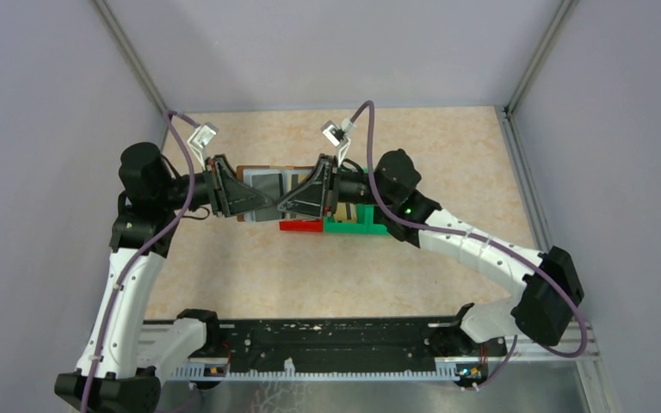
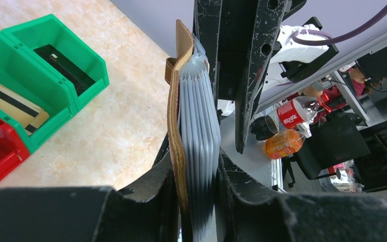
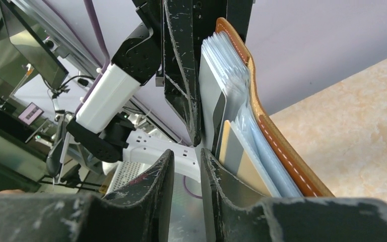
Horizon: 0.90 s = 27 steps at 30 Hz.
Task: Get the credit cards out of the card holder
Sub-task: Remove the credit card from the card holder.
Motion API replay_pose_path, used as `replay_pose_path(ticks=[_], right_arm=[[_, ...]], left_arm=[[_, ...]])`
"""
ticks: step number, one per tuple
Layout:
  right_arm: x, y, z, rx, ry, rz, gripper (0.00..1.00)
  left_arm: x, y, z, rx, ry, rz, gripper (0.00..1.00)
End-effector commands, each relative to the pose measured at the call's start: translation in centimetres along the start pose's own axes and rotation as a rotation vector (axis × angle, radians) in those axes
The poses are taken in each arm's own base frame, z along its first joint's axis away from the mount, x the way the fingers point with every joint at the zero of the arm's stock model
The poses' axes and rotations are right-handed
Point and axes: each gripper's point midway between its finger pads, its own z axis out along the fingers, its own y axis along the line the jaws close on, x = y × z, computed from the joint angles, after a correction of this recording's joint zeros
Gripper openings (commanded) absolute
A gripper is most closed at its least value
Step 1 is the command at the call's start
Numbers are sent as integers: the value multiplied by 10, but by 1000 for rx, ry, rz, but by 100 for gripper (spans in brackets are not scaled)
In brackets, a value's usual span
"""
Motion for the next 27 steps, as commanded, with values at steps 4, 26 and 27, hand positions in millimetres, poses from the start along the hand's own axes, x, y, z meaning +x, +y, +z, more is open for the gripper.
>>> replay_pose_path(ticks=[4,26,27], right_arm=[[0,-1,17,-29,-45,8,21],[-16,-13,-9,119,-38,-77,32],[-16,-12,-8,116,-36,-79,32]], left_arm=[[-2,-10,-1,26,2,43,0],[1,-18,-3,50,16,47,0],[1,-18,-3,51,17,43,0]])
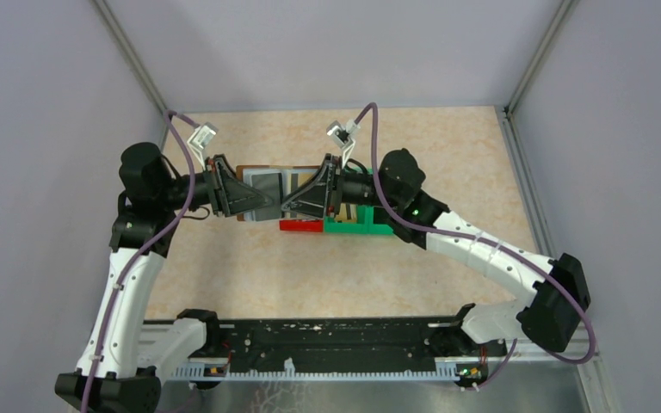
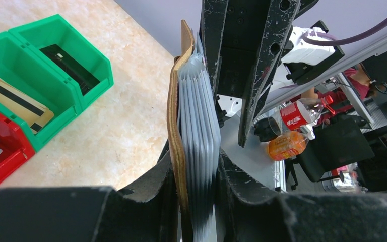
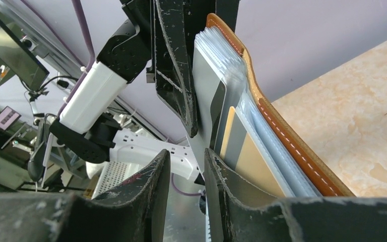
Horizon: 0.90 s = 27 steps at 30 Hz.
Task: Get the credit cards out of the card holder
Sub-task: Remove the credit card from the card holder.
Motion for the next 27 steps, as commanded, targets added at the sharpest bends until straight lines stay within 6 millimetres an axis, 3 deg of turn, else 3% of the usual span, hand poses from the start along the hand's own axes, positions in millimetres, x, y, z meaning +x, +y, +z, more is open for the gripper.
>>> replay_pose_path(ticks=[1,10,27], right_arm=[[-15,-5,-1,45,-28,-49,32],[-15,-15,0,91,-10,-67,33],[-20,-16,-1,85,-13,-99,35]], left_arm=[[2,-21,-3,66,23,38,0],[2,-22,-4,71,27,37,0],[5,-24,-4,89,38,49,0]])
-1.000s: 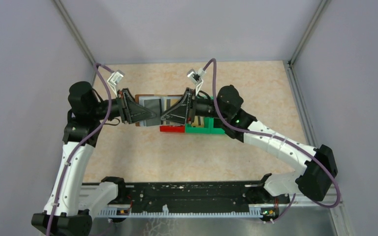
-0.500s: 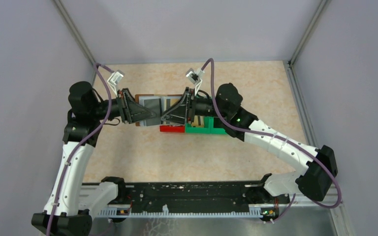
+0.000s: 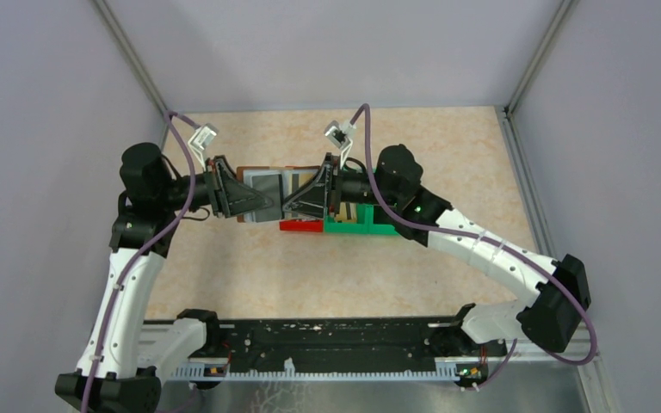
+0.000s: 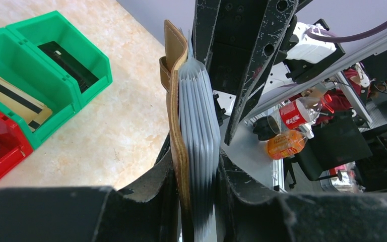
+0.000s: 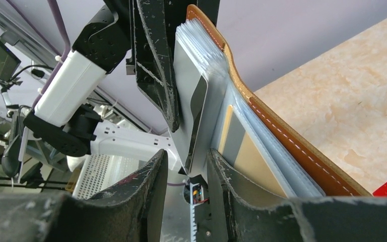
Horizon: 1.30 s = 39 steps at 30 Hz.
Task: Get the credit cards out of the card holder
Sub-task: Remove the credit card from the card holder.
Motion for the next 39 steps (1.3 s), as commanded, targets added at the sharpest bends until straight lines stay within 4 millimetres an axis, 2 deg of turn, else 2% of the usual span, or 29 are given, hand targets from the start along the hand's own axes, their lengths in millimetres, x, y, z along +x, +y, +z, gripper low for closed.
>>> replay_pose_path(ticks=[1,9,15,17,21,24,32,39], right_arm=[[-24,-3,3,8,-64,-44,35],[-19,12,16,-128,-100,40,29],[-18,2,23,-76,-136,60,18],[-20,-4,26,-33,-154,66,12],[-24,-12,26,29,-196,75,0],[-27,-11,20,35,-223,69,0],[-18,-4,5,-5,-233,66,0],[-20,-4,-5,-1,-260,67,0]], left_arm=[[3,-24,-4,87,28,61,0],[1,-18,-2,69,18,56,2],[-2,-16,-1,62,13,53,3],[-3,-15,-1,57,10,48,6],[-4,-13,0,47,5,41,20],[-5,-16,-1,56,10,37,25],[-4,-20,-1,88,18,15,23],[-5,-21,-1,89,13,13,30]])
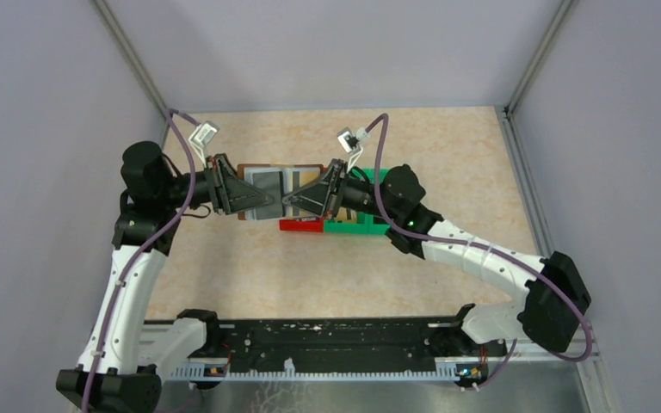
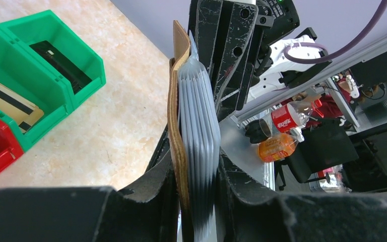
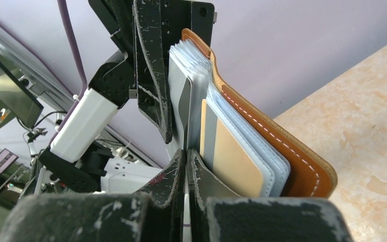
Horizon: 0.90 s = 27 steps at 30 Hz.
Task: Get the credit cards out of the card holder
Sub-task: Remove the credit card from the card holder.
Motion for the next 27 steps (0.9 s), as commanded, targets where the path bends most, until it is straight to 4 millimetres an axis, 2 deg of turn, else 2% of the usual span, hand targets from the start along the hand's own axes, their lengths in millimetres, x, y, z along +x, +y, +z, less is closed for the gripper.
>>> replay_pose_path(ticks=[1,7,12,13,15,17,21,24,27], right_arm=[[-16,4,-8,6,-70,-23,0],[-17,4,-12,4,-79,-25,0],[-15,6,-10,-17,-74,-15,0],[-14,8,-9,-33,-68,-12,2],[-13,10,-7,-58,-58,2,14],[-11,14,-5,-91,-54,14,23],[-6,24,-7,-157,-32,32,32],[-3,26,-7,-172,-23,33,34],[-4,27,-6,-174,-25,36,29]], left_arm=[[0,-22,-2,72,20,55,30],[-1,-18,-2,48,14,59,38],[-1,-17,-1,45,13,54,40],[-1,-16,-1,44,13,54,40],[0,-16,-1,45,15,52,39],[0,-17,-2,47,15,54,35],[-1,-16,-2,42,11,62,15],[0,-13,-1,33,8,64,6],[-1,-13,-1,33,8,62,4]])
